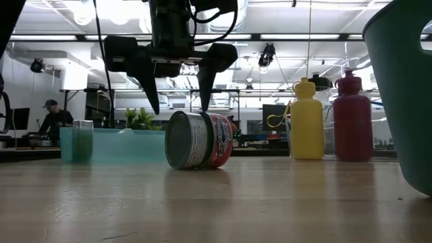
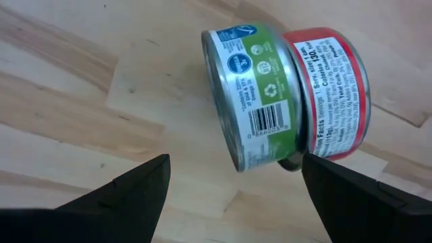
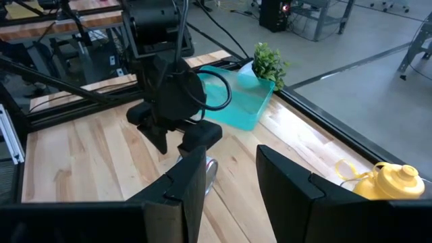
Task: Pick & Place Food Item
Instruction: Put the green tuna can into the blue transparent bin
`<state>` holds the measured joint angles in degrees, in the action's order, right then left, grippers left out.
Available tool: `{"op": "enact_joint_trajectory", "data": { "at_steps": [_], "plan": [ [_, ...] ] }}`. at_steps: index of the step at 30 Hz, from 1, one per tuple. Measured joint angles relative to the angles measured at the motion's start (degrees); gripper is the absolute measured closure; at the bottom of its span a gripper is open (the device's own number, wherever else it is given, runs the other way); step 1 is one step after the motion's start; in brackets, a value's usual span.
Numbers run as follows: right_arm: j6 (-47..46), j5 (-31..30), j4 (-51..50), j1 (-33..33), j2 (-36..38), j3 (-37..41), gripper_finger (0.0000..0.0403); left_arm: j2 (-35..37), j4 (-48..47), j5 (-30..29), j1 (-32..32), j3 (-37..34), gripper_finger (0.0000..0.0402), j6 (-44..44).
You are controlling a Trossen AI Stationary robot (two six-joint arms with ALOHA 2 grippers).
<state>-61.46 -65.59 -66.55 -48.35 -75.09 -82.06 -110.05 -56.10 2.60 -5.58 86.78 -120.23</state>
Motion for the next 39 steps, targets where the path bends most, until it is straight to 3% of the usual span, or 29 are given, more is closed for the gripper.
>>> {"op": "enact_joint_trajectory", "data": {
  "at_steps": [39],
  "plan": [
    [0.0, 0.0, 0.0, 0.0, 0.0, 0.0, 0.0278, 2.6, -4.5, -3.0, 1.5, -0.9, 0.0061, 5.0]
  ]
}}
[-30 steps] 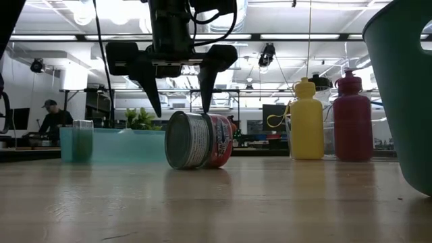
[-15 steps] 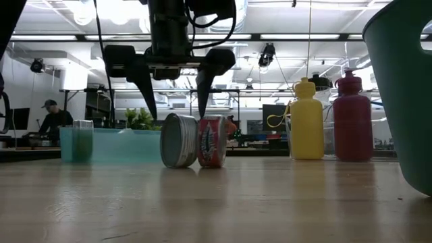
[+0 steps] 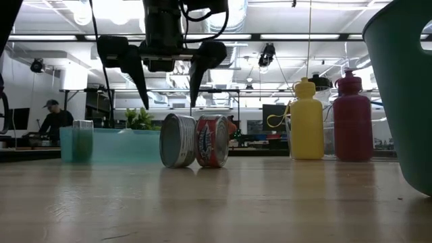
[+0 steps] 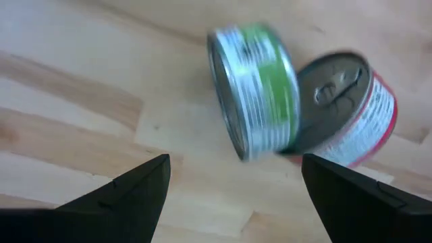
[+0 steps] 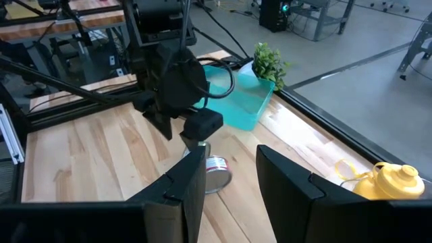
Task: Pick & Place Food Item
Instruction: Put the green tuna can into the blue transparent bin
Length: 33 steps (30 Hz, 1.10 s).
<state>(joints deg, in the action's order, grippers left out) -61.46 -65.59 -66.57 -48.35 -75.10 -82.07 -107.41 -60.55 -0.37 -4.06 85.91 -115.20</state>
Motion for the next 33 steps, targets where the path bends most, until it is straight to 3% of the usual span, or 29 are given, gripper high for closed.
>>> {"op": "enact_joint_trajectory", "data": {
  "at_steps": [14, 21, 27, 33],
  "plan": [
    [0.0, 0.0, 0.0, 0.0, 0.0, 0.0, 0.0278, -0.3, 0.5, -2.4, 5.5, -0.3, 0.0061, 8.1],
    [0.0, 0.0, 0.0, 0.0, 0.0, 0.0, 0.0278, -0.4, 4.4, 0.2, 5.3, -3.9, 0.0061, 7.1],
    [0.0, 0.0, 0.0, 0.0, 0.0, 0.0, 0.0278, -0.4, 12.1, 6.1, 5.1, -8.4, 0.0061, 7.4],
    [0.0, 0.0, 0.0, 0.0, 0.0, 0.0, 0.0278, -0.4, 15.5, 6.4, 3.8, -11.0, 0.0061, 6.5]
  ]
}}
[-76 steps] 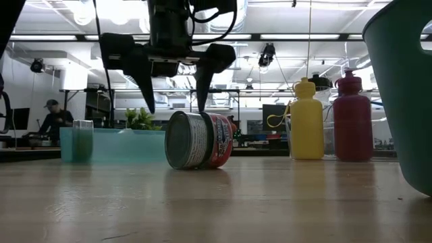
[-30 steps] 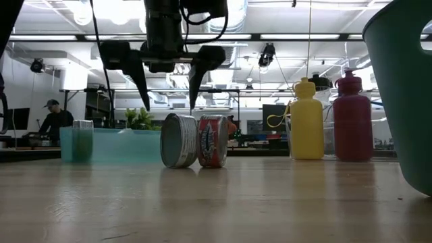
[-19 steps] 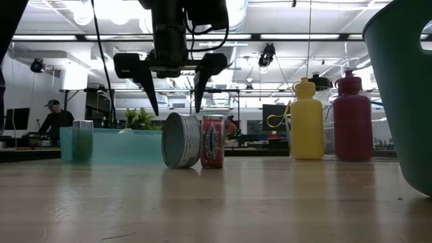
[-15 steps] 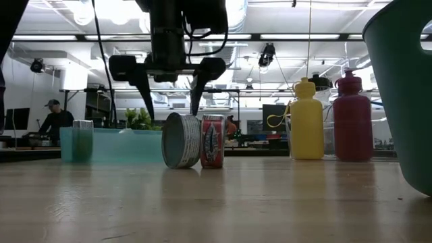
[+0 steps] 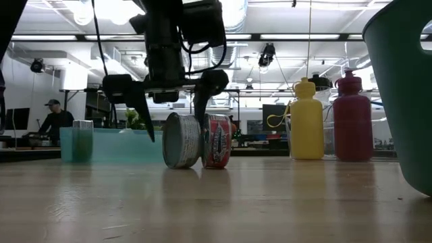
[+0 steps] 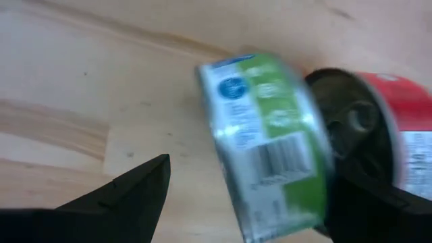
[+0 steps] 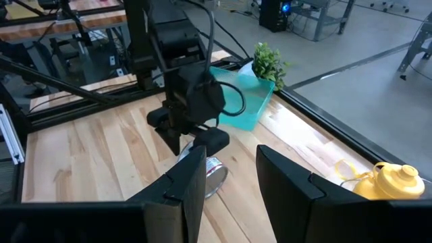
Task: Pick & Place Food Item
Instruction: Put the green tuna can into the blue transparent bin
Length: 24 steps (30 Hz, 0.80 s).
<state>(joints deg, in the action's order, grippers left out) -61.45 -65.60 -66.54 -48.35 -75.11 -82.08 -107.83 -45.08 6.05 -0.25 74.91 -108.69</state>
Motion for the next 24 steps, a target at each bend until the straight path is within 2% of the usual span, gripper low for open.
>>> {"op": "enact_joint_trajectory", "data": {
  "at_steps": [16, 20, 24],
  "plan": [
    [0.0, 0.0, 0.0, 0.0, 0.0, 0.0, 0.0278, 0.0, 4.3, -0.7, -0.5, -4.5, 0.0066, -2.8],
    [0.0, 0.0, 0.0, 0.0, 0.0, 0.0, 0.0278, 0.0, 5.0, -0.7, -0.5, -4.5, 0.0097, -2.7],
    [0.0, 0.0, 0.0, 0.0, 0.0, 0.0, 0.0278, 0.0, 5.1, -0.7, -0.5, -4.5, 0.0152, -2.7]
  ]
}}
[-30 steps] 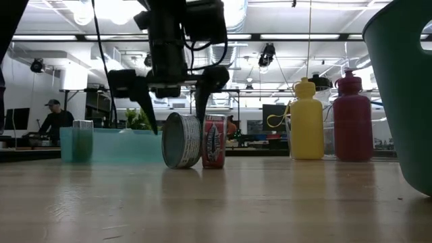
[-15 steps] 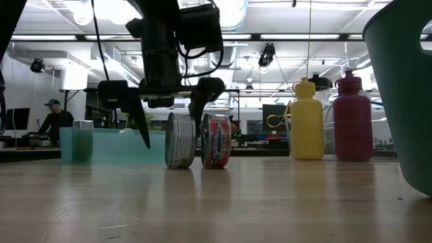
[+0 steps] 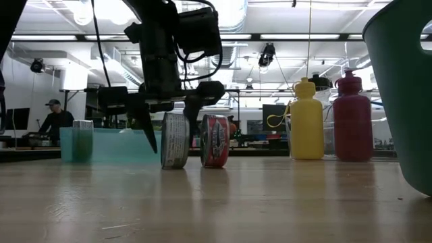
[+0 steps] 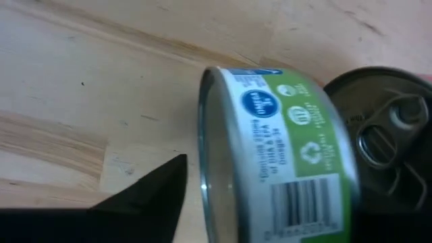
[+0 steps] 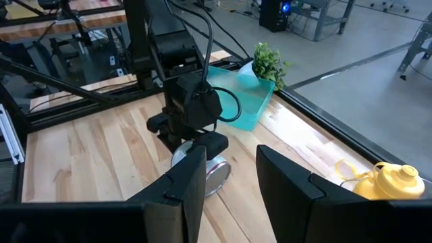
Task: Pick & Place Food Item
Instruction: Put the green tuna can into the blue transparent bin
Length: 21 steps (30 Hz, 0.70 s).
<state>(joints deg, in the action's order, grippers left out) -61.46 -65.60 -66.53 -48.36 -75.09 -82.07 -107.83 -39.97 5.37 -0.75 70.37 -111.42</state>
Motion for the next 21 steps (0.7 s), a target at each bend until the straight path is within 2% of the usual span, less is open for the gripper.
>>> {"op": "enact_joint_trajectory", "data": {
  "at_steps": [8, 21],
  "plan": [
    [0.0, 0.0, 0.0, 0.0, 0.0, 0.0, 0.0278, 0.0, 0.0, 0.0, 0.0, 0.0, 0.0277, 0.1],
    [0.0, 0.0, 0.0, 0.0, 0.0, 0.0, 0.0278, 0.1, -0.1, 0.0, 0.0, 0.1, 0.0279, 3.1]
  ]
}}
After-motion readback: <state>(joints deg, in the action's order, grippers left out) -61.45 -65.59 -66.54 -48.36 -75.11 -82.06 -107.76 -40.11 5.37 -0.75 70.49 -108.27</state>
